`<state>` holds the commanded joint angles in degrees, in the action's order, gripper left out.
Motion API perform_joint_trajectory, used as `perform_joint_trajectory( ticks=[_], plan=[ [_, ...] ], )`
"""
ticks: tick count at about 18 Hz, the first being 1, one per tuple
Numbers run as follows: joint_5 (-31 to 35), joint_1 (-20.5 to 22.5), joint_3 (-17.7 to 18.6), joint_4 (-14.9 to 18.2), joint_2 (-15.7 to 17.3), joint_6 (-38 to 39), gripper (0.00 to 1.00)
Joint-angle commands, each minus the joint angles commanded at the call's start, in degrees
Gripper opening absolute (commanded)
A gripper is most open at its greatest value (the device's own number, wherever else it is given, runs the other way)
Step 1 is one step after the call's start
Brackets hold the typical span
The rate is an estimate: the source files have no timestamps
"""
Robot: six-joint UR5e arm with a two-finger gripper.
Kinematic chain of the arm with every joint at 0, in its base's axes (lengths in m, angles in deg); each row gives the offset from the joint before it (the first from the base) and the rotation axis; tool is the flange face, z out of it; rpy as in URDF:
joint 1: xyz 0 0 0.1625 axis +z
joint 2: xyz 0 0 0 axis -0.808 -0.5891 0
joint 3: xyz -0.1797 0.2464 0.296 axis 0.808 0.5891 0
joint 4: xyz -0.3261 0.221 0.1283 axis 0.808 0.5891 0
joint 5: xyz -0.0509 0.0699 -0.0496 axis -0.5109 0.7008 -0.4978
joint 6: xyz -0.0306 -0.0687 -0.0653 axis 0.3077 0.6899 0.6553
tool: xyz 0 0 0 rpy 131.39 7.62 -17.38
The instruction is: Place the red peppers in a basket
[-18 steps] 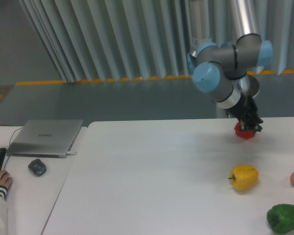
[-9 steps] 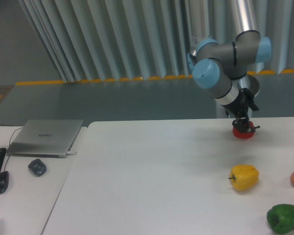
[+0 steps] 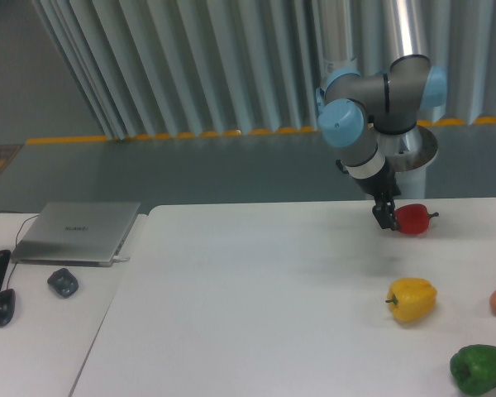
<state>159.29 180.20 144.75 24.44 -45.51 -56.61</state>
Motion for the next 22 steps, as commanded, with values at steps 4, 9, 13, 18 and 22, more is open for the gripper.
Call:
perform_joint_trajectory(
  ticks=[4, 9, 13, 18, 22],
  plan=[
    [-0.6, 2.0, 2.4, -2.3, 1.8, 0.5, 1.00],
    [-0.5, 3.4, 3.4, -2.4, 3.1, 0.0, 1.00],
    [-0.5, 4.1, 3.9, -2.6, 2.9, -0.2, 1.00],
    [-0.1, 5.4, 3.8, -2.8, 1.9, -0.5, 0.99],
    [0.0, 5.5, 3.6, -3.0, 1.2, -0.4, 0.99]
  ],
)
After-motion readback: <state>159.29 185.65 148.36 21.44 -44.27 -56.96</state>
